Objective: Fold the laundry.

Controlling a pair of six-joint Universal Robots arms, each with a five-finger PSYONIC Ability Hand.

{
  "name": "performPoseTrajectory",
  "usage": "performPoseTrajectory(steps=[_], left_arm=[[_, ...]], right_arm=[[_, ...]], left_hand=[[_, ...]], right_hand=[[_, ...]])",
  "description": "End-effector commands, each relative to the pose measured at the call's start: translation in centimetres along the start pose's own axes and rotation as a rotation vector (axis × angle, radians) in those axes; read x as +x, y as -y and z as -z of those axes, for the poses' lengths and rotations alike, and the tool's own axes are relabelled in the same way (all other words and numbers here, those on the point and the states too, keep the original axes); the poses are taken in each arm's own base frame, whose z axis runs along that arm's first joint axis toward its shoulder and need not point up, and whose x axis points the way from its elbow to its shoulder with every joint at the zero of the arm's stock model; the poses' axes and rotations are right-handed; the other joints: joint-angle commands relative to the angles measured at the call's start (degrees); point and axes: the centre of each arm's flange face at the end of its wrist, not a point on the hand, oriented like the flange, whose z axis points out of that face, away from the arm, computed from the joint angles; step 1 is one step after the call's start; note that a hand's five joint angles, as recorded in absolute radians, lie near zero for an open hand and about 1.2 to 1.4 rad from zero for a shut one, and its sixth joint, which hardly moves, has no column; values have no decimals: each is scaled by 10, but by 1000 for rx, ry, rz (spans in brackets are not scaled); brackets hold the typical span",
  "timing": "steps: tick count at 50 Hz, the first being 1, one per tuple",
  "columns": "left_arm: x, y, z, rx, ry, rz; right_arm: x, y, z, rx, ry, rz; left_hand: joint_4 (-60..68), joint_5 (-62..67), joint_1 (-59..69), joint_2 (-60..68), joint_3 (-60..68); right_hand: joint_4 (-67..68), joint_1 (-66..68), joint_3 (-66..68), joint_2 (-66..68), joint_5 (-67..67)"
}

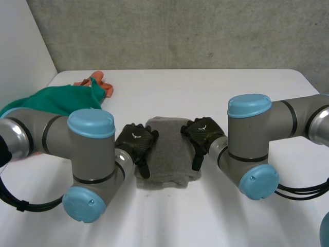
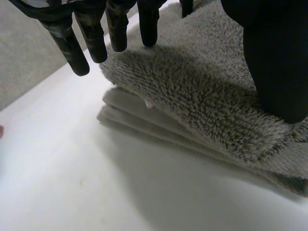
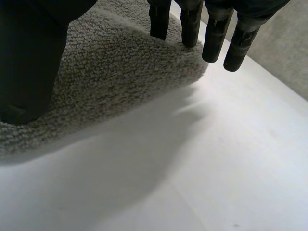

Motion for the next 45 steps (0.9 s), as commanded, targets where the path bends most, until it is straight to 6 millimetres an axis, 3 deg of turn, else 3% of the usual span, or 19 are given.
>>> performPoseTrajectory(steps=[1, 6, 8, 13, 20, 27, 33, 38, 45], left_arm=[[-21, 46, 12, 143, 38, 5], [-34, 84, 26, 286, -18, 8], [-41, 102, 35, 356, -69, 1], [-46, 122, 51, 449, -202, -26], [-56, 122, 57, 403, -287, 22], [-53, 115, 55, 370, -307, 32], [-51, 111, 55, 356, -307, 34], [-50, 110, 54, 351, -309, 36], [-48, 106, 52, 340, -312, 38]], right_arm=[[12, 20, 19, 54, -67, 16], [19, 30, 37, 154, -164, 15], [16, 28, 48, 191, -184, 20], [0, 18, 67, 232, -167, 27], [-19, -16, 76, 153, -110, -60], [-24, -34, 67, 110, -67, -196], [-27, -34, 67, 116, -29, -364], [-13, -42, 58, 95, -21, -545], [-17, -42, 50, 95, 55, -601]], left_hand=[[-2, -13, 4, -2, -6], [-4, -14, 2, -3, -7], [-4, -14, 2, -3, -7], [-4, -14, 2, -3, -7], [-4, -14, 2, -3, -7], [-4, -14, 2, -3, -7], [-4, -14, 2, -3, -7], [-2, -13, 4, -2, -6], [0, -11, 6, 0, -4]], right_hand=[[-30, -1, -21, -24, -28], [-30, -1, -21, -24, -28], [-30, -1, -21, -24, -28], [-30, -1, -21, -24, -28], [-30, -1, -21, -24, -28], [-30, -1, -21, -24, -28], [-30, -1, -21, -24, -28], [-30, -1, -21, -24, -28], [-9, 20, 0, -3, -7]])
